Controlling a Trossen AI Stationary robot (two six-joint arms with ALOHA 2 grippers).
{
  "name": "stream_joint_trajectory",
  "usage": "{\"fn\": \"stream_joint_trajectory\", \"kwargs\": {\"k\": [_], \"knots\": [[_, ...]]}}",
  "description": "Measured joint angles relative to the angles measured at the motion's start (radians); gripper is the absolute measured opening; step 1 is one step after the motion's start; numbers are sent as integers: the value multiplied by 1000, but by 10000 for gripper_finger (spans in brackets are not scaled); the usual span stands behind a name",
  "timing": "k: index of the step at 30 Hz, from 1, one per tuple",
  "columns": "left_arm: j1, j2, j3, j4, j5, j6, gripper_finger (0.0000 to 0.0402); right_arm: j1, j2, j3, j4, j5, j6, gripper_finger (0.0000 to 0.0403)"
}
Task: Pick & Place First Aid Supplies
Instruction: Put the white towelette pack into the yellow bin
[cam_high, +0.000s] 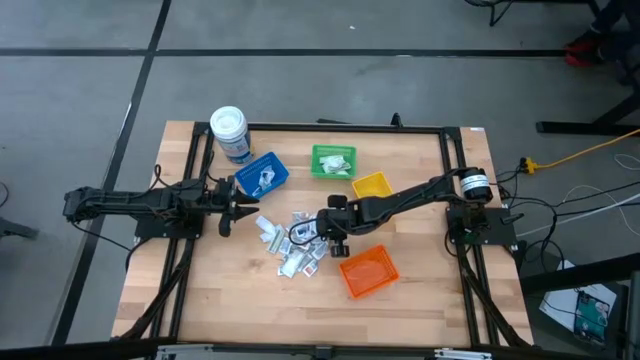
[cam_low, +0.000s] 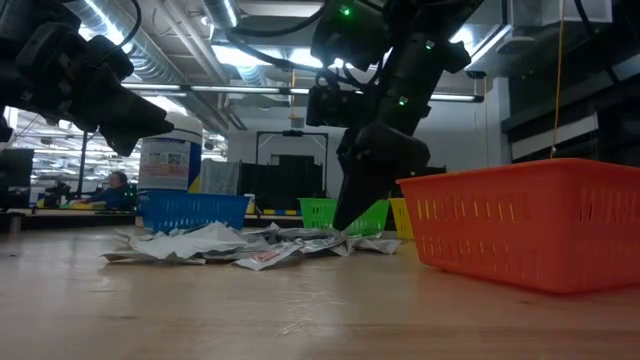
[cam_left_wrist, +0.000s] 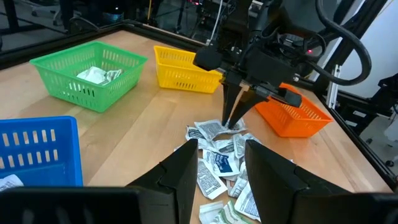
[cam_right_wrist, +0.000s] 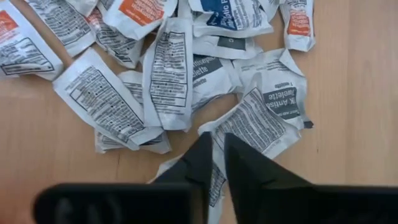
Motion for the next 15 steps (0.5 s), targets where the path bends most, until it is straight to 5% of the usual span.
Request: {"fn": "stream_joint_trajectory", "kwargs": {"k": [5,15], "knots": [[0,0,0,0,0,0,127,0,0,0,0,0,3,8],[0,0,0,0,0,0,127,22,0,0,25,-9,-2,73]]}}
